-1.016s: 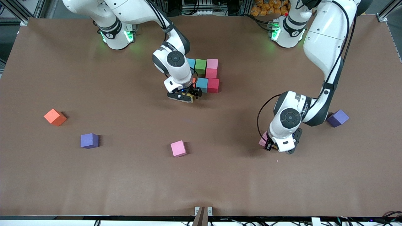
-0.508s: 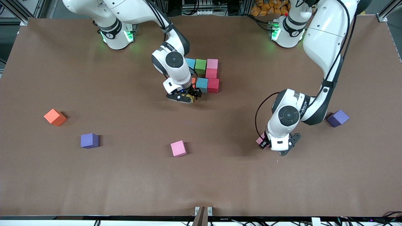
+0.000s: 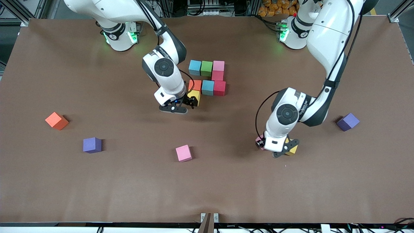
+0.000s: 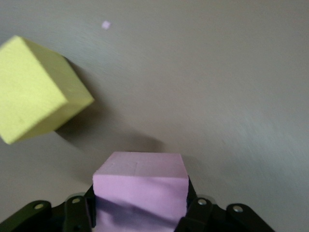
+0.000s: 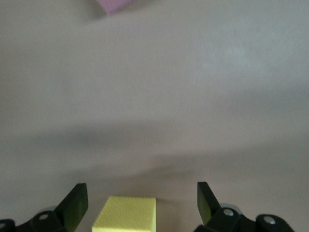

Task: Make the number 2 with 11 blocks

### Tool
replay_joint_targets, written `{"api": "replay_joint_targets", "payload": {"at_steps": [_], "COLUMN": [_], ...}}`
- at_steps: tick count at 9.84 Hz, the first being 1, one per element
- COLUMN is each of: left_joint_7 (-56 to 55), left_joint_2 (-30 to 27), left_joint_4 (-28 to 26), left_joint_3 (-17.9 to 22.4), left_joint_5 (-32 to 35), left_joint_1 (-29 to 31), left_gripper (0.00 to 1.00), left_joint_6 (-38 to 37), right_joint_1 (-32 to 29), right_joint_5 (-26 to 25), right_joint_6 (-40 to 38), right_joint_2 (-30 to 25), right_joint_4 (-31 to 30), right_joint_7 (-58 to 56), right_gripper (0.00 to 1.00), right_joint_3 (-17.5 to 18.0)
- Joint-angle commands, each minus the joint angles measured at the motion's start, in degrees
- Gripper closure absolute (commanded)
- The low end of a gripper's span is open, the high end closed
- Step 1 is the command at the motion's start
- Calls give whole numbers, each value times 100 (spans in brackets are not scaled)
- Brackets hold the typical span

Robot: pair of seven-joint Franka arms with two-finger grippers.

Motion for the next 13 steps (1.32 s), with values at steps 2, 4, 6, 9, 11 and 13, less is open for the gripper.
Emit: {"api": "replay_joint_targets", "payload": {"at_steps": [2, 4, 6, 9, 11, 13], "left_joint_7": [606, 1081, 1179, 1680, 1672, 1672], "left_joint_2": [-45, -54, 16, 42, 51, 138], "left_joint_4": [55, 317, 599, 652, 714, 723], "left_joint_3": [-41, -224, -269, -269, -269, -269], "left_joint_5": [137, 128, 128, 102, 128, 102], "left_joint_1": [-350, -508, -763, -1115, -1238, -1474], "left_gripper": [100, 100, 100, 100, 100, 100], "left_joint_6": [-234, -470, -638, -639, -656, -656], "right_joint_1": [-325, -466, -448, -528, -738, -756], "right_joint_5": [-17, -96, -735, -1796, -2249, -2224], "right_joint_6": [-187, -161, -178, -91, -12, 426], "right_joint_2": [328, 714, 1224, 1717, 1893, 2148], "right_joint_4": [909, 1384, 2094, 2677, 2826, 2941], "right_joint_7": [-867, -1576, -1615, -1642, -1650, -1589], "right_gripper": [0, 0, 0, 0, 0, 0], "right_joint_3": [47, 30, 38, 30, 30, 30]}}
